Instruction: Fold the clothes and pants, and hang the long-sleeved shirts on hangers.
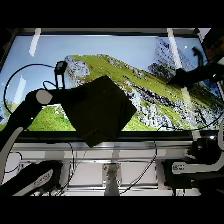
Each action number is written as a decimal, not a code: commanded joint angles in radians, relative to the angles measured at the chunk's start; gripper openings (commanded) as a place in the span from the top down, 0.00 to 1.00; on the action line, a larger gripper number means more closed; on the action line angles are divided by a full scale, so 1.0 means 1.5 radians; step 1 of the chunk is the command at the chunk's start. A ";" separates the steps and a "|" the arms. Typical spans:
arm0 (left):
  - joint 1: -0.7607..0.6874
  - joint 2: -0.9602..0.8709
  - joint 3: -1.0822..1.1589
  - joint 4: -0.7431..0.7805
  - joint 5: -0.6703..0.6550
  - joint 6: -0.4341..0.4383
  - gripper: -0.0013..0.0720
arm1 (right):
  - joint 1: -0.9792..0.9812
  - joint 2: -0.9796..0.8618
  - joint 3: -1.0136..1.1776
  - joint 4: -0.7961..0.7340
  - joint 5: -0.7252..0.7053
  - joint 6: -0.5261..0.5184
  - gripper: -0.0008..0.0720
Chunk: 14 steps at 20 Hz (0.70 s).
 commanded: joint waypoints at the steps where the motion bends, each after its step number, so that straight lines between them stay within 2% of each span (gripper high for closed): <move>1: 0.108 0.012 -0.100 -0.017 -0.071 -0.007 0.97 | 0.001 -0.021 -0.177 0.180 0.022 -0.064 0.96; 4: 0.165 0.006 -0.174 -0.127 -0.034 -0.007 0.97 | 0.001 -0.053 -0.224 0.233 -0.013 -0.063 0.95; 5: 0.172 0.001 -0.181 -0.140 -0.006 -0.007 0.96 | 0.001 -0.056 -0.224 0.234 -0.049 -0.056 0.88; 6: 0.172 -0.003 -0.181 -0.141 0.021 -0.007 0.94 | 0.001 -0.056 -0.224 0.234 -0.082 -0.043 0.69; 7: 0.173 -0.006 -0.181 -0.142 0.050 -0.009 0.86 | 0.001 -0.056 -0.223 0.237 -0.102 -0.033 0.49; 8: 0.173 -0.006 -0.181 -0.141 0.080 -0.020 0.71 | 0.001 -0.056 -0.223 0.238 -0.110 -0.033 0.43; 9: 0.174 -0.006 -0.181 -0.141 0.106 -0.036 0.54 | 0.001 -0.056 -0.223 0.237 -0.110 -0.033 0.43; 10: 0.174 -0.006 -0.181 -0.141 0.130 -0.051 0.43 | 0.001 -0.056 -0.223 0.236 -0.110 -0.033 0.43; 13: 0.174 -0.007 -0.181 -0.141 0.177 -0.052 0.41 | 0.001 -0.056 -0.223 0.236 -0.110 -0.033 0.40; 14: 0.174 -0.011 -0.181 -0.141 0.176 -0.052 0.41 | 0.001 -0.056 -0.223 0.236 -0.110 -0.033 0.29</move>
